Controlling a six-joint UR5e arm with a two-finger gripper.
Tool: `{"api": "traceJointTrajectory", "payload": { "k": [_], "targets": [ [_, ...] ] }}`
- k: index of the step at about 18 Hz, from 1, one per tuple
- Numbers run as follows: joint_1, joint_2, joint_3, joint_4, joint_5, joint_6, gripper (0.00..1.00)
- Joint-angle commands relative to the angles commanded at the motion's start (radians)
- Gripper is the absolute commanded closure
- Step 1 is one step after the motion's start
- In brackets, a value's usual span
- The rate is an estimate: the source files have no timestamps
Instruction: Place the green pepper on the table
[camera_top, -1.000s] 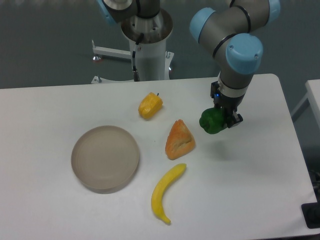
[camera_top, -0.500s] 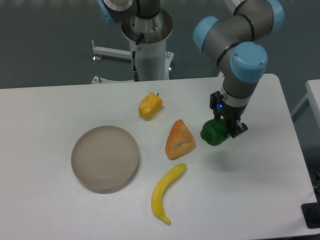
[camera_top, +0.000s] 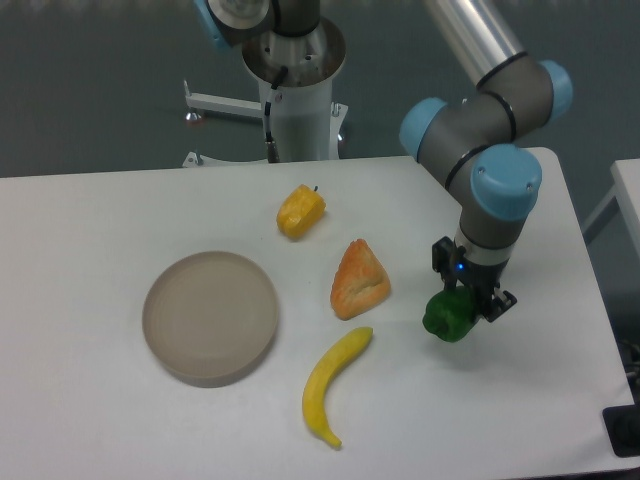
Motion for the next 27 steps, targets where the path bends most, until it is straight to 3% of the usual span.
{"api": "traceJointTrajectory", "payload": {
  "k": [3,4,6,7,8,14,17,23,27],
  "targets": [
    [-0.014,-0.011,0.000,-0.002,0.005,-0.002,0.61],
    [-0.015,-0.017,0.000,0.000,0.003,-0.002,0.53],
    [-0.017,-0.031,0.003,0.000,0.003,-0.002,0.27],
    [-0.017,-0.034,0.003,-0.002,0.002,0.000,0.06],
    [-0.018,-0.034,0.000,-0.002,0.003,-0.002,0.00],
    [-0.031,-0.003,0.008,-0.023,0.005,-0.028,0.00],
    [-0.022,0.061,0.027,-0.148,0.002,-0.011,0.00],
    [-0.006,0.133,0.029,-0.322,0.005,0.007,0.00],
    [0.006,0.153,0.023,-0.336,0.025,0.145,0.00]
  ]
}}
